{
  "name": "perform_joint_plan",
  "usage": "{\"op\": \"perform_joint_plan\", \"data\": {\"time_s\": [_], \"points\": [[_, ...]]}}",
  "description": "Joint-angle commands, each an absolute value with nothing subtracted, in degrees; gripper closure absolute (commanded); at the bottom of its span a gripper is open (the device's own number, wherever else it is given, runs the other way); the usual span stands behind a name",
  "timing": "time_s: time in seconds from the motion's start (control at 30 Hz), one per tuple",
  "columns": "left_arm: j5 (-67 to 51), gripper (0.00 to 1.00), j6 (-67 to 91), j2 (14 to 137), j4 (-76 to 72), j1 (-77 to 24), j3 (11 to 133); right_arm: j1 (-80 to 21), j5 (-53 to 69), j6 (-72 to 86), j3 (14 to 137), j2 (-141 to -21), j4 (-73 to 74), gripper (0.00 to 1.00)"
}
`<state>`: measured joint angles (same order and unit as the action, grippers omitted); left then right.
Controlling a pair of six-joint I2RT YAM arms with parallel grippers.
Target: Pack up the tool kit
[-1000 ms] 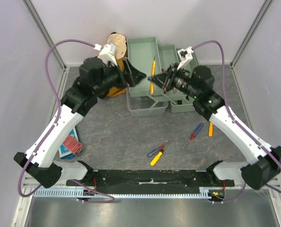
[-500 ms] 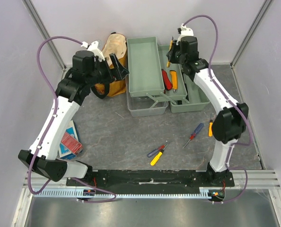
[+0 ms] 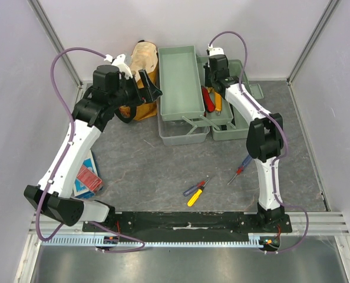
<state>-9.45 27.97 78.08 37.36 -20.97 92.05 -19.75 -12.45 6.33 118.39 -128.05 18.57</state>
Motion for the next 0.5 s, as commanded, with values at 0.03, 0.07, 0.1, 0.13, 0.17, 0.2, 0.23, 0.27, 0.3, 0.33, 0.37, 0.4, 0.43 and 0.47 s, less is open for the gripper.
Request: {"op": "perform_joint_plan", "data": {"time_s": [0.03, 0.07, 0.1, 0.13, 0.17, 0.2, 0.23, 0.27, 0.3, 0.33, 0.37, 0.4, 0.43, 0.47], "points": [[-11.07, 0.05, 25.14, 78.49, 31.82, -20.22, 89.12, -19.95, -18.09, 2.90, 121.99, -129.90, 17.84, 0.84], [-11.34, 0.05, 25.05, 78.57, 31.47, -19.95, 89.12, -19.95, -19.15, 2.29, 122.25, -130.16, 17.75, 0.80], [-11.42, 0.05, 24.87, 79.10, 31.38, -19.69, 89.30, -19.95, -19.86, 1.85, 122.34, -130.51, 17.67, 0.75], [-11.60, 0.05, 24.96, 79.36, 31.20, -19.60, 89.30, -20.04, -20.73, 1.50, 122.60, -130.69, 17.75, 0.68], [-12.12, 0.05, 25.05, 79.63, 30.94, -19.25, 89.30, -20.13, -21.18, 1.15, 122.69, -130.87, 17.75, 0.60], [-12.74, 0.05, 25.05, 79.98, 30.50, -18.99, 89.30, -20.04, -21.62, 1.23, 122.70, -130.78, 17.75, 0.53], [-13.70, 0.05, 25.22, 80.33, 30.06, -18.72, 89.38, -20.04, -21.62, 1.67, 122.61, -130.52, 17.93, 0.45], [-14.67, 0.05, 25.22, 80.94, 29.80, -18.37, 89.65, -20.04, -21.10, 2.37, 122.52, -130.08, 17.93, 0.39], [-15.63, 0.05, 25.05, 81.38, 29.71, -18.11, 90.08, -20.04, -20.31, 3.16, 122.43, -129.38, 17.93, 0.33], [-16.34, 0.05, 24.53, 81.91, 29.62, -17.84, 90.70, -20.04, -19.17, 4.03, 122.52, -128.68, 17.84, 0.29], [-17.04, 0.05, 24.00, 82.44, 29.62, -17.84, 91.23, -20.04, -18.64, 5.09, 122.87, -127.98, 17.93, 0.27], [-17.83, 0.05, 23.39, 82.96, 29.62, -17.84, 91.49, -19.95, -17.94, 6.14, 123.22, -127.01, 18.02, 0.26], [-18.62, 0.05, 22.60, 83.06, 29.36, -17.84, 91.84, -20.13, -17.15, 7.02, 123.31, -126.04, 18.10, 0.25], [-19.76, 0.05, 21.89, 83.23, 29.01, -17.84, 91.76, -19.95, -16.70, 8.51, 123.40, -124.82, 18.28, 0.25]]}}
